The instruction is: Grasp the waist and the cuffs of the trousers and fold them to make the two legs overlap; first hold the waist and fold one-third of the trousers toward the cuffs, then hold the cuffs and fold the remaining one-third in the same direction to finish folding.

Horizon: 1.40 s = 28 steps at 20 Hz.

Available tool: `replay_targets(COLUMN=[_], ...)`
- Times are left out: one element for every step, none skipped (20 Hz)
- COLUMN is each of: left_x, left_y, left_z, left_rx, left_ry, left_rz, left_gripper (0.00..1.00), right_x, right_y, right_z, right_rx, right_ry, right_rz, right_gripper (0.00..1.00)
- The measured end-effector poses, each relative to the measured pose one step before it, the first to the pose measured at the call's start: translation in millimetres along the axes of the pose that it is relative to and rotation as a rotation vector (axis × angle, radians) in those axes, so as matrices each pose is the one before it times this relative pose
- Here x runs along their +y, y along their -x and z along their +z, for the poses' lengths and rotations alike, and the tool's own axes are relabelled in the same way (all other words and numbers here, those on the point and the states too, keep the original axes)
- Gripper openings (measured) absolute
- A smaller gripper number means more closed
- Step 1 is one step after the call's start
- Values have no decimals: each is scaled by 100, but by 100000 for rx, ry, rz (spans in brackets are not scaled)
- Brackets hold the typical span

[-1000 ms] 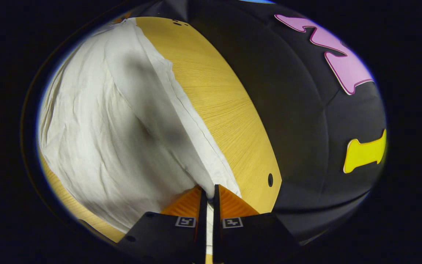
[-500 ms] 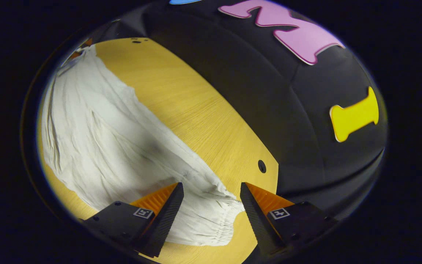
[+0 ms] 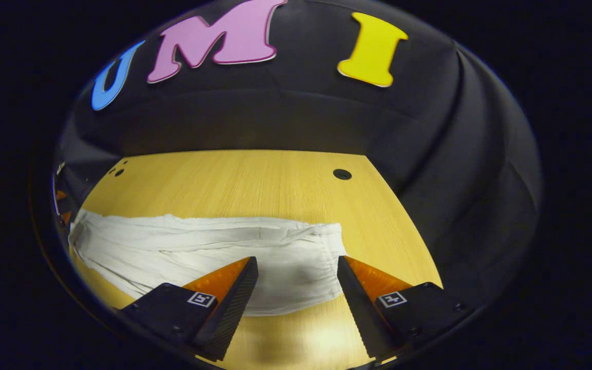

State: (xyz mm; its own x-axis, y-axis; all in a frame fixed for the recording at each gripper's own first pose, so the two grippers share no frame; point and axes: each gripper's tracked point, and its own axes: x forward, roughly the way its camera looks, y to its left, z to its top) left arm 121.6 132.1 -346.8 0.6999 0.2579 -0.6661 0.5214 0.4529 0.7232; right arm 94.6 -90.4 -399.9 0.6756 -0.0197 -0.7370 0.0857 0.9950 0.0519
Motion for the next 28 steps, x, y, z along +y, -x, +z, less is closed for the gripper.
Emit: replay_targets(left_x=[524,445,142,-119,-225,-329,-258,-187,65,42,22,-133,-306,-419,-369,-193,-302,-414,-500,-390,7,75,64,207,47,91,190,84], left_y=[642,628,496,189,392,756,349,286,65,67,-3,54,-21,-80,120,338,-217,-160,-204,-51,-91,-22,-132,-59,-95,-64,-202,113], left_z=[-114,-332,-171,-440,-103,-59,-39,-480,-307,-495,-396,-268,-56,-75,165,10,-246,-176,-321,-98,-363,-239,-165,-68,-383,-109,-279,-183], left_rx=[-67,353,424,573,-50,-518,-55,432,676,948,692,-84,-450,-888,-742,-337,-233,-55,-313,-101,29,14,-173,30,-18,-225,59,510], left_ry=[7964,7570,7230,6676,5785,5524,5520,6100,6525,7034,7579,8387,9155,9249,8040,8319,4350,4637,6023,7068,6678,5308,4074,3642,3046,2110,846,-83], left_rz=[803,160,100,-1046,-838,-943,-897,-963,-564,-422,-722,-1587,-2114,-3517,-2256,-2466,-1519,-2152,-2031,-1695,-166,419,567,511,-118,22,180,7], left_gripper=[57,57,57,57,57,57,57,58,57,57,57,57,57,57,58,57,57,57,57,62,53,58,57,57,58,57,57,57], right_x=[-233,-63,-175,-345,-183,-566,-554,-594,-485,-460,-380,-298,-206,-40,29,209,369,405,331,169,193,-105,-70,-71,-75,-136,-258,-124], right_y=[121,160,-6,-106,-134,-281,-245,-458,-548,-480,-577,-582,-430,-530,-393,-280,-517,-223,-196,-221,-226,-145,-229,-126,-19,-132,-106,-231], right_z=[-501,-492,-421,-551,-645,-633,-289,-313,-377,-205,-175,-291,-288,-176,-151,766,405,-1,183,142,213,121,43,153,23,-8,-130,42], right_rx=[907,1190,965,828,2315,1874,1680,1409,1412,1195,1446,1392,1757,1180,649,-1969,-382,1235,539,712,1,-82,434,-350,712,502,1109,455], right_ry=[-6750,-7339,-7145,-7944,-8128,-7438,-6311,-5354,-4169,-2938,-1593,-753,-1310,-2300,-3426,-3548,-4245,-2645,-2011,-1836,-1910,-1754,-1376,-1225,-875,430,1479,1436], right_rz=[-324,115,-819,-695,-253,-819,-1604,-1603,-1732,-1185,-1420,-1277,-1263,-428,-298,-41,517,897,356,-205,-308,-1547,-1436,-1923,-2478,-3022,-3803,-3725], right_gripper=[98,98,98,99,99,99,99,99,99,99,99,99,99,99,99,99,98,99,98,99,99,99,99,96,96,94,94,90])
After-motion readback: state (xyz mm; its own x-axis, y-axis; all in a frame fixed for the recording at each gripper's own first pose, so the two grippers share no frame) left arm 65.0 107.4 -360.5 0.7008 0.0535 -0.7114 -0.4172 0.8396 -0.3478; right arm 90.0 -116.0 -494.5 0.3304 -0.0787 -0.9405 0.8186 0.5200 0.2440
